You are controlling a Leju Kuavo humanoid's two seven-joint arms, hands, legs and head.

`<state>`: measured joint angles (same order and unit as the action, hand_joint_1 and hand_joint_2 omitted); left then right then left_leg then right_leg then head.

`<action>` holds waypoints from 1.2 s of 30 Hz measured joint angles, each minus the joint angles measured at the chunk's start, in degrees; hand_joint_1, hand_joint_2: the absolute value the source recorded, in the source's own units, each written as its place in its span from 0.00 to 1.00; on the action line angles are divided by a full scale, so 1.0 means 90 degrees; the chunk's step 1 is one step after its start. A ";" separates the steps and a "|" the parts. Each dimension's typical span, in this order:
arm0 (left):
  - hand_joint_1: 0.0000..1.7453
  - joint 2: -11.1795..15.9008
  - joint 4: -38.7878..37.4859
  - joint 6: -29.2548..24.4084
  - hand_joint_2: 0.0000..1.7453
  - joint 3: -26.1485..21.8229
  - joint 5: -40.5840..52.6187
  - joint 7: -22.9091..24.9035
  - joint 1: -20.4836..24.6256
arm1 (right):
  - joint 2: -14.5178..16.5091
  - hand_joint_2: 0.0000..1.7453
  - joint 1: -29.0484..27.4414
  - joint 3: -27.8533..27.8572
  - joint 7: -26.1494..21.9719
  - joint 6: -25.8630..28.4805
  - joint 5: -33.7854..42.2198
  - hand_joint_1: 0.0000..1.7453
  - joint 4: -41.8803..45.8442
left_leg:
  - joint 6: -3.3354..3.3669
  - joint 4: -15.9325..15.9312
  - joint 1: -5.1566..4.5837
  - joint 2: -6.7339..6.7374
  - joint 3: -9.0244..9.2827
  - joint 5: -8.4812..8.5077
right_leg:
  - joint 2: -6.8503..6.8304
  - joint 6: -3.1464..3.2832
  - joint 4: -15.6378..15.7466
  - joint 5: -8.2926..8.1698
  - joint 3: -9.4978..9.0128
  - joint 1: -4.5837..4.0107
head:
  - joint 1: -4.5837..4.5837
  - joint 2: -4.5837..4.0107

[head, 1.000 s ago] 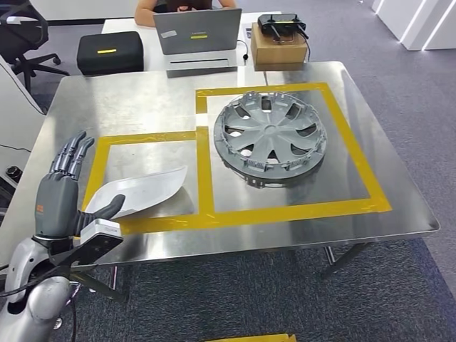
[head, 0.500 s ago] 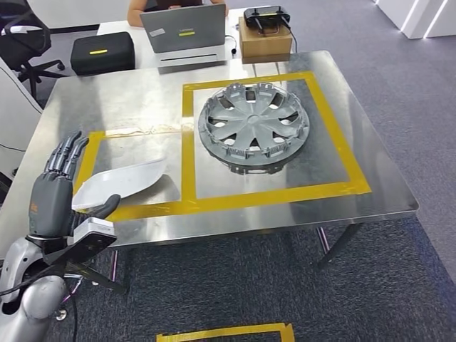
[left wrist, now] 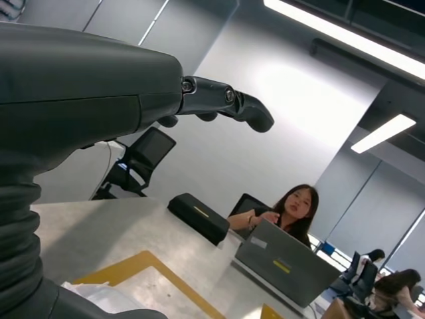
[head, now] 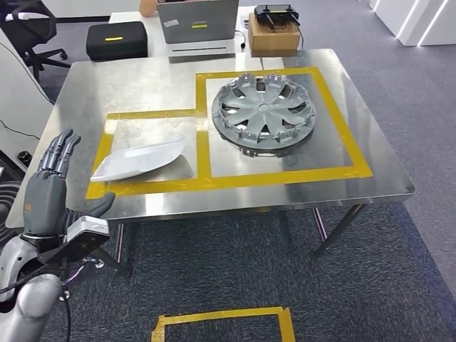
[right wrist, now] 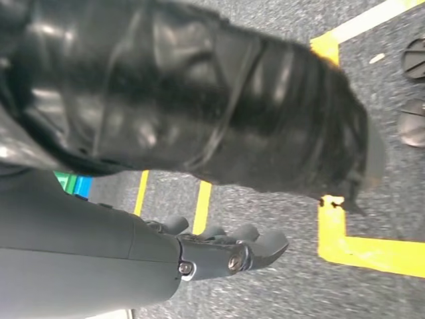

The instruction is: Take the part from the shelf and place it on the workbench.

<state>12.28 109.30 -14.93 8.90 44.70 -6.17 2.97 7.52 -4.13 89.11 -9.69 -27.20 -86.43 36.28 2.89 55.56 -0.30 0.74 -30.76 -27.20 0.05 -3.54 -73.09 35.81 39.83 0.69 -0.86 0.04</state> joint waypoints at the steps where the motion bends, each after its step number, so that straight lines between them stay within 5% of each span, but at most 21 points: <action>1: 0.00 0.0000 -0.0001 -0.0002 1.00 0.0000 0.0012 -0.0007 -0.0013 | -0.0005 0.00 0.0000 0.0000 -0.0002 0.0004 -0.0001 0.00 -0.0006 | -0.0008 0.0018 -0.0002 0.0004 -0.0097 0.0066 | 0.0000 -0.0008 -0.0107 -0.0081 -0.0083 0.0000 | 0.0002 0.0000; 2: 0.00 0.0000 -0.0001 -0.0007 1.00 0.0000 0.0025 -0.0012 -0.0027 | -0.0010 0.00 0.0000 0.0000 -0.0006 0.0003 -0.0001 0.00 -0.0012 | -0.0020 0.0041 -0.0002 0.0005 -0.0191 0.0125 | -0.0001 -0.0006 0.0011 -0.0259 -0.0273 0.0000 | 0.0001 0.0000; 4: 0.00 0.0000 0.0000 -0.0020 1.00 0.0001 0.0055 -0.0018 -0.0052 | -0.0026 0.00 0.0004 0.0000 -0.0026 -0.0001 -0.0001 0.00 -0.0021 | -0.0059 0.0107 -0.0008 0.0006 -0.0341 0.0219 | -0.0001 0.0018 0.0810 -0.0534 -0.0941 -0.0003 | 0.0002 0.0000; 5: 0.00 0.0000 0.0001 -0.0028 1.00 0.0002 0.0072 -0.0014 -0.0060 | -0.0033 0.00 0.0010 -0.0001 -0.0036 -0.0007 -0.0001 0.00 -0.0022 | -0.0086 0.0148 -0.0018 0.0006 -0.0394 0.0259 | 0.0003 0.0046 0.1313 -0.0527 -0.1304 -0.0007 | 0.0002 0.0000; 7: 0.00 -0.0002 0.0001 -0.0050 1.00 0.0005 0.0106 0.0012 -0.0087 | -0.0041 0.00 0.0021 -0.0003 -0.0041 -0.0021 -0.0002 0.00 -0.0025 | -0.0150 0.0199 -0.0032 0.0008 -0.0454 0.0350 | 0.0014 0.0110 0.1933 -0.0408 -0.1687 -0.0028 | 0.0007 0.0000; 10: 0.00 -0.0007 -0.0002 -0.0116 1.00 0.0003 0.0125 0.0009 -0.0211 | -0.0042 0.00 0.0009 -0.0004 0.0002 -0.0026 -0.0002 0.00 -0.0033 | -0.0264 0.0262 -0.0008 -0.0003 -0.0524 0.0319 | 0.0002 0.0261 0.2025 -0.0484 -0.1578 -0.0029 | 0.0010 0.0000; 12: 0.00 -0.0005 -0.0008 -0.0157 1.00 -0.0004 0.0118 -0.0042 -0.0308 | -0.0042 0.00 0.0007 -0.0002 0.0021 -0.0024 -0.0002 0.00 -0.0040 | -0.0337 0.0681 0.0017 -0.0023 -0.0659 -0.0211 | -0.0029 0.0362 0.2030 -0.0617 -0.1432 -0.0015 | -0.0008 0.0000; 14: 0.00 -0.0007 -0.0015 -0.0166 1.00 -0.0007 0.0112 -0.0052 -0.0359 | -0.0045 0.00 0.0005 -0.0002 0.0016 -0.0021 -0.0004 0.00 -0.0042 | -0.0380 0.1475 0.0038 -0.0028 -0.0818 -0.0812 | -0.0044 0.0401 0.2020 -0.0743 -0.1270 -0.0024 | -0.0024 0.0000; 15: 0.00 -0.0010 -0.0017 -0.0157 1.00 -0.0005 0.0107 -0.0031 -0.0369 | -0.0048 0.00 0.0006 -0.0002 0.0012 -0.0019 -0.0004 0.00 -0.0043 | -0.0391 0.1814 0.0047 -0.0028 -0.0847 -0.0912 | -0.0047 0.0399 0.2008 -0.0803 -0.1189 -0.0028 | -0.0023 0.0000; 17: 0.00 -0.0019 -0.0017 -0.0137 1.00 -0.0004 0.0087 0.0023 -0.0389 | -0.0052 0.00 0.0006 -0.0002 0.0008 -0.0016 -0.0003 0.00 -0.0044 | -0.0391 0.1959 0.0058 -0.0029 -0.0683 -0.0640 | -0.0051 0.0379 0.1964 -0.0914 -0.1028 -0.0031 | -0.0023 0.0000; 19: 0.00 -0.0030 -0.0015 -0.0140 1.00 -0.0004 0.0072 0.0043 -0.0428 | -0.0052 0.00 0.0006 -0.0002 0.0001 -0.0019 -0.0002 0.00 -0.0046 | -0.0355 0.1250 0.0059 -0.0029 -0.0145 -0.0281 | -0.0052 0.0346 0.1899 -0.0998 -0.0879 -0.0033 | -0.0025 0.0000; 22: 0.00 -0.0063 -0.0007 -0.0145 1.00 0.0000 0.0059 0.0047 -0.0478 | -0.0052 0.00 0.0010 -0.0002 -0.0025 -0.0049 -0.0002 0.00 -0.0048 | -0.0250 0.0133 0.0034 -0.0030 0.0521 -0.0371 | -0.0045 0.0252 0.1825 -0.1095 -0.0760 -0.0053 | -0.0021 0.0000; 25: 0.00 -0.0149 0.0007 -0.0121 1.00 -0.0005 -0.0287 0.0012 -0.0607 | -0.0049 0.00 0.0007 -0.0002 -0.0072 -0.0136 -0.0004 0.00 -0.0027 | -0.0195 -0.0041 0.0037 -0.0029 0.0505 -0.0423 | -0.0052 0.0178 0.1847 -0.1145 -0.0686 -0.0056 | -0.0015 0.0000; 28: 0.00 -0.0288 0.0011 -0.0112 1.00 -0.0027 -0.0745 -0.0182 -0.0870 | -0.0042 0.00 -0.0007 -0.0003 -0.0095 -0.0200 -0.0002 0.00 0.0014 | -0.0253 -0.0086 0.0043 -0.0026 0.0477 -0.0421 | -0.0051 0.0321 0.1889 -0.0901 -0.0644 -0.0071 | 0.0001 0.0000; 30: 0.00 -0.0381 0.0011 -0.0059 1.00 -0.0060 -0.1118 -0.0320 -0.1034 | -0.0042 0.00 -0.0019 -0.0004 -0.0092 -0.0226 -0.0002 0.00 0.0046 | -0.0174 -0.0083 0.0028 -0.0020 0.0465 -0.0363 | -0.0044 0.0341 0.1894 -0.0840 -0.0646 -0.0068 | 0.0010 0.0000; 33: 0.00 -0.0561 -0.0010 0.0076 1.00 -0.0179 -0.1929 -0.0585 -0.1347 | -0.0041 0.00 -0.0050 -0.0003 -0.0067 -0.0263 -0.0002 0.00 0.0087 | -0.0115 -0.0067 -0.0012 -0.0015 0.0445 -0.0315 | -0.0021 0.0442 0.1941 -0.1197 -0.0658 -0.0052 | 0.0020 0.0000; 34: 0.00 -0.0621 -0.0028 0.0091 1.00 -0.0227 -0.2122 -0.0690 -0.1460 | -0.0039 0.00 -0.0061 -0.0002 -0.0058 -0.0270 -0.0002 0.00 0.0095 | -0.0103 -0.0056 -0.0025 -0.0015 0.0432 -0.0308 | -0.0017 0.0408 0.1959 -0.1337 -0.0667 -0.0040 | 0.0020 0.0000; 36: 0.00 -0.0731 -0.0078 0.0050 1.00 -0.0304 -0.2265 -0.0878 -0.1680 | -0.0030 0.00 -0.0073 -0.0002 -0.0033 -0.0279 -0.0001 0.00 0.0104 | -0.0086 -0.0040 -0.0044 -0.0015 0.0399 -0.0297 | -0.0015 0.0214 0.1981 -0.1408 -0.0678 -0.0009 | 0.0017 0.0000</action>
<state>5.70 108.60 -14.49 6.16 24.32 -14.08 -12.15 7.25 -4.78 89.09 -9.99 -29.70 -86.44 37.21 2.12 55.20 -0.69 0.61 -27.17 -29.87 -0.09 -1.62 -55.26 23.14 33.72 0.62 -0.71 0.04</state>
